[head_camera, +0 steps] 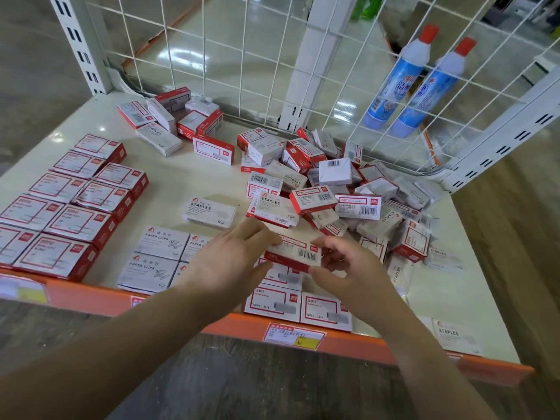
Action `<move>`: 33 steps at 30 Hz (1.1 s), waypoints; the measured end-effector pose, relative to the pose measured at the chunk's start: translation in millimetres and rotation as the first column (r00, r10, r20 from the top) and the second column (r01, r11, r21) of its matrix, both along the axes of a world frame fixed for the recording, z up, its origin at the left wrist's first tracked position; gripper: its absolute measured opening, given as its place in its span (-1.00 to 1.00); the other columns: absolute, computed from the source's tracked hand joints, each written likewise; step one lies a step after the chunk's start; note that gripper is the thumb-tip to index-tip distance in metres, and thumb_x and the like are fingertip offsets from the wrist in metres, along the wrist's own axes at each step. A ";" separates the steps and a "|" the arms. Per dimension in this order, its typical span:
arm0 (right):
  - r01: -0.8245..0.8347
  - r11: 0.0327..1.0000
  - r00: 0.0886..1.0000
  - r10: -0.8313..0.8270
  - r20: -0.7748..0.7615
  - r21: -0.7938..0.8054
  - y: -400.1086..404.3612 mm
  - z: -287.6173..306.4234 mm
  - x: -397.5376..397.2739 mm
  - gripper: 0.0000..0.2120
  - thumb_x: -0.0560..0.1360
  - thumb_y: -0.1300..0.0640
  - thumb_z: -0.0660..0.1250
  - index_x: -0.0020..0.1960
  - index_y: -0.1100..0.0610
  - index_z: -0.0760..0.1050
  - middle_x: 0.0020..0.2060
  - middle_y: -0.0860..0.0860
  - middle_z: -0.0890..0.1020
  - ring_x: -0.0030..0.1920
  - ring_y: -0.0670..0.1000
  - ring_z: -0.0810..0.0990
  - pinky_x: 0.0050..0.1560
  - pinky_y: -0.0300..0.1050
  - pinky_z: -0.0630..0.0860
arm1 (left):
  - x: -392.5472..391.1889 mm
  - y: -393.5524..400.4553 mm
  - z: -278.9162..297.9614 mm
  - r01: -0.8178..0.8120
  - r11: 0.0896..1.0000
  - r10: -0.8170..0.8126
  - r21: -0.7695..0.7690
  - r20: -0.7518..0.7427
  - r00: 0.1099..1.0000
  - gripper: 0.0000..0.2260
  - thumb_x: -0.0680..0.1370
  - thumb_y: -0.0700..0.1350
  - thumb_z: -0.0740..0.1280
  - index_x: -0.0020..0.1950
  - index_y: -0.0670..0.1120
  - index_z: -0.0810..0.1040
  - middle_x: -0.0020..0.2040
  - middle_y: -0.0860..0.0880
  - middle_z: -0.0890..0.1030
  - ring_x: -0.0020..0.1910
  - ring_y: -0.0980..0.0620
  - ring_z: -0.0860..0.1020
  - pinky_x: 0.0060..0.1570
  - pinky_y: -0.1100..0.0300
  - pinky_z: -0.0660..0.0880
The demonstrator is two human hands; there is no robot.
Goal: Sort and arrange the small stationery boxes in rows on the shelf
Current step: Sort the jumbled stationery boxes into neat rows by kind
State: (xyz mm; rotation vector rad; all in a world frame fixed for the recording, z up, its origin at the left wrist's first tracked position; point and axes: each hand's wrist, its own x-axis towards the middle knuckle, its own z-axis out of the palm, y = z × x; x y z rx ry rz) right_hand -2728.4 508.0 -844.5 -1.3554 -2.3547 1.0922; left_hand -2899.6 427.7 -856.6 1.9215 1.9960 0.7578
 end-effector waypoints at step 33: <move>-0.081 0.981 0.994 0.066 0.092 0.178 0.5 -5.6 4.3 -0.59 0.51 0.12 0.31 0.33 -0.06 0.35 0.12 -0.18 0.54 0.05 -0.20 0.48 0.06 -0.35 0.45 | -3.1 7.1 6.0 -0.129 0.949 0.245 -0.289 0.412 0.878 -0.65 0.54 -0.01 0.28 0.32 0.01 0.40 -0.03 0.14 0.51 -0.07 0.15 0.51 -0.20 0.31 0.52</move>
